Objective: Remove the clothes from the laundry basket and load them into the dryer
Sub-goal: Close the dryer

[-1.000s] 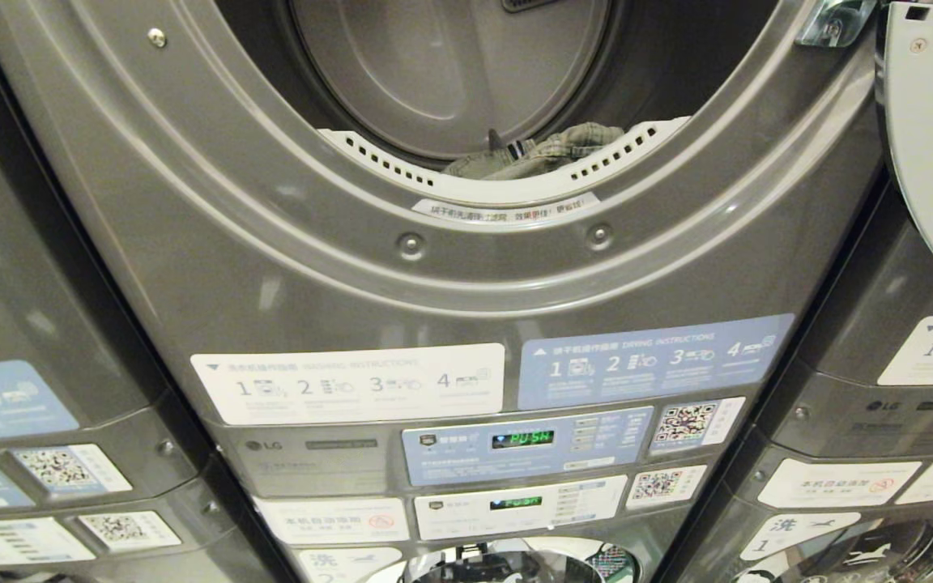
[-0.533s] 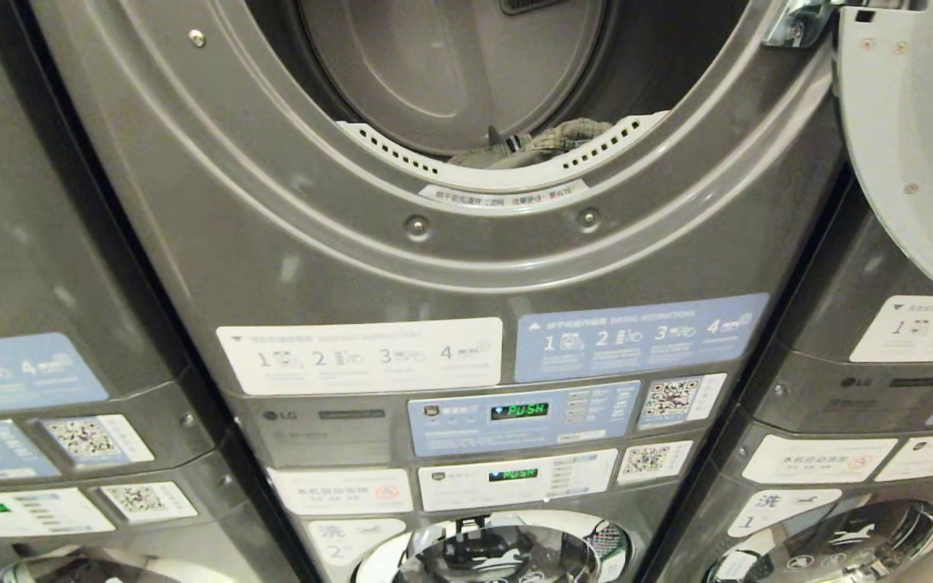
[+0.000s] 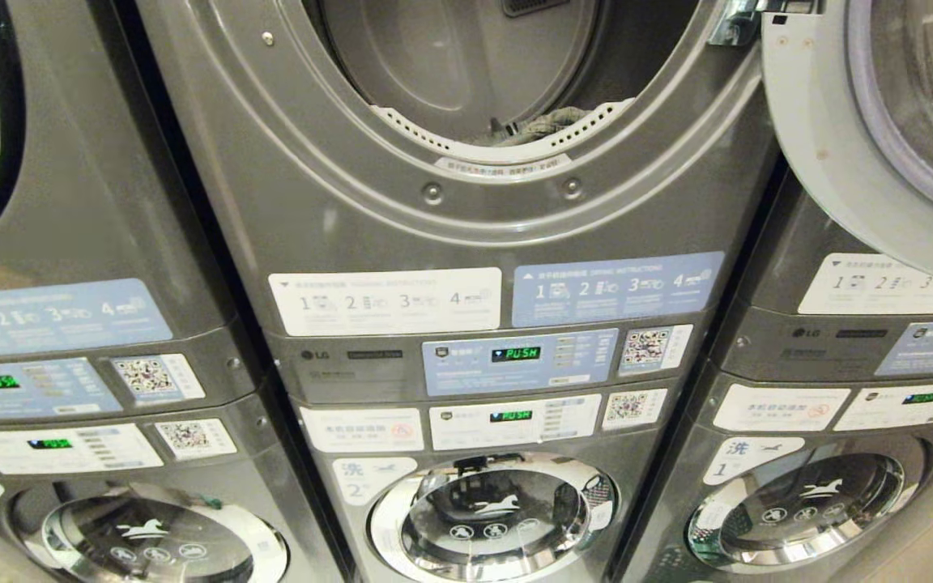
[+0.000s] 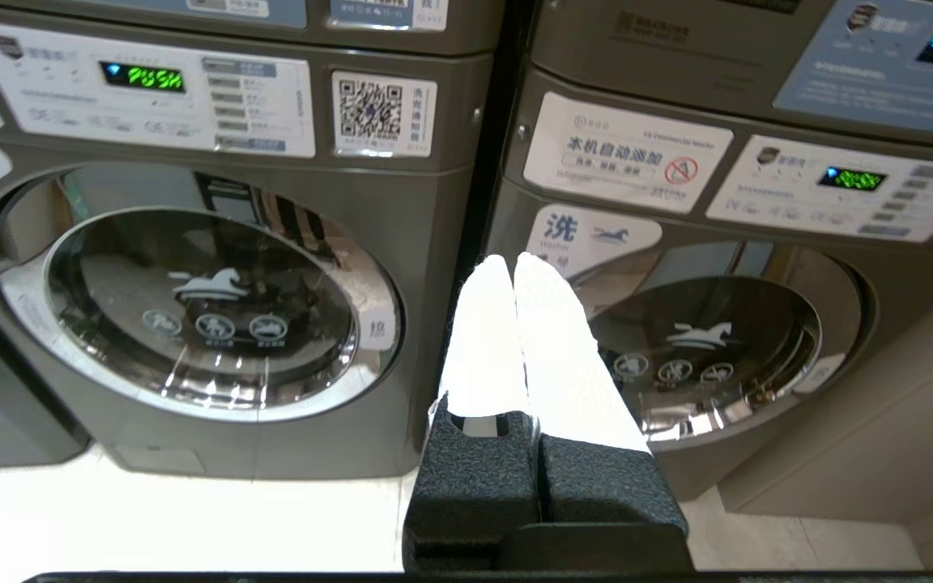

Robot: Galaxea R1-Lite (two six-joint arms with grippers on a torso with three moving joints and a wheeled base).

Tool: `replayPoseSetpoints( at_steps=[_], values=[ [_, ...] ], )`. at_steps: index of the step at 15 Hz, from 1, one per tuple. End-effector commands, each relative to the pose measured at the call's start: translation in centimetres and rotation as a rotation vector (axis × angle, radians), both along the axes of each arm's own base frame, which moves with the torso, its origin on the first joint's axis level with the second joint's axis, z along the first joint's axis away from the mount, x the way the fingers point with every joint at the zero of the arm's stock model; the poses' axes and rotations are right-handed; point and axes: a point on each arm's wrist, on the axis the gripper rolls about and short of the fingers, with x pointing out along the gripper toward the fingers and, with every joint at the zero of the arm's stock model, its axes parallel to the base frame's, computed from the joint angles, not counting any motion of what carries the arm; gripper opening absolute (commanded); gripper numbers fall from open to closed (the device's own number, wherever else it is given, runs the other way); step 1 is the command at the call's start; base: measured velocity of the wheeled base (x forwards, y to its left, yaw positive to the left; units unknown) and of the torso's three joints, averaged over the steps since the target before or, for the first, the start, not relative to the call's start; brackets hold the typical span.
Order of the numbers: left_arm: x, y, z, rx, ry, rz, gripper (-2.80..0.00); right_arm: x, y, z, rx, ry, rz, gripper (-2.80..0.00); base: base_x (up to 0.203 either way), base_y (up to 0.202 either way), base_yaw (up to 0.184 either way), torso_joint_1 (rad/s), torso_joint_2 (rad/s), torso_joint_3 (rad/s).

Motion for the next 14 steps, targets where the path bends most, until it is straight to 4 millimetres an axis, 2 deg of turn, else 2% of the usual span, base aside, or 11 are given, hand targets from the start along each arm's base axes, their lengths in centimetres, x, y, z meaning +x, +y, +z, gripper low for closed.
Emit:
replayPoseSetpoints(
  at_steps=[1,4,6,8,9,10,11,12,14],
  values=[
    [0.0,0.0,0.0,0.000,0.000,0.001,-2.80,0.0,0.0,0.0,-0.001,0.004,0.001,-2.80,-0.194,0.000,0.003,0.007,0.00,0.002],
    [0.0,0.0,0.0,0.000,0.000,0.000,-2.80,-0.1,0.0,0.5,-0.011,-0.019,0.000,-2.80,-0.132,0.000,0.002,-0.003,0.00,0.003],
    [0.0,0.0,0.0,0.000,0.002,0.002,-2.80,-0.6,-0.1,3.5,-0.017,-0.077,-0.033,-2.80,0.000,0.000,0.000,0.014,0.00,-0.003],
    [0.0,0.0,0.0,0.000,0.000,0.000,-2.80,0.3,-0.3,7.6,0.010,-0.048,-0.122,-2.80,0.000,0.000,0.000,0.000,0.00,0.000],
    [0.0,0.0,0.0,0.000,0.002,0.000,-2.80,1.8,-0.4,10.2,0.046,-0.003,-0.174,-2.80,0.000,0.000,0.000,0.000,0.00,0.000],
    [0.0,0.0,0.0,0.000,0.000,0.000,-2.80,4.3,-0.5,12.5,0.092,0.064,-0.227,-2.80,0.000,0.000,0.000,0.000,0.00,0.000],
    [0.0,0.0,0.0,0.000,0.002,0.000,-2.80,6.9,-0.7,14.0,0.143,0.128,-0.279,-2.80,0.000,0.000,0.000,0.000,0.00,0.000],
    [0.0,0.0,0.0,0.000,0.001,0.000,-2.80,9.8,-0.8,14.7,0.215,0.200,-0.341,-2.80,0.000,0.000,0.000,0.000,0.00,0.000],
    [0.0,0.0,0.0,0.000,0.002,0.000,-2.80,14.9,-1.4,13.9,0.386,0.328,-0.491,-2.80,0.000,0.000,0.000,0.000,0.00,0.000]
  ],
)
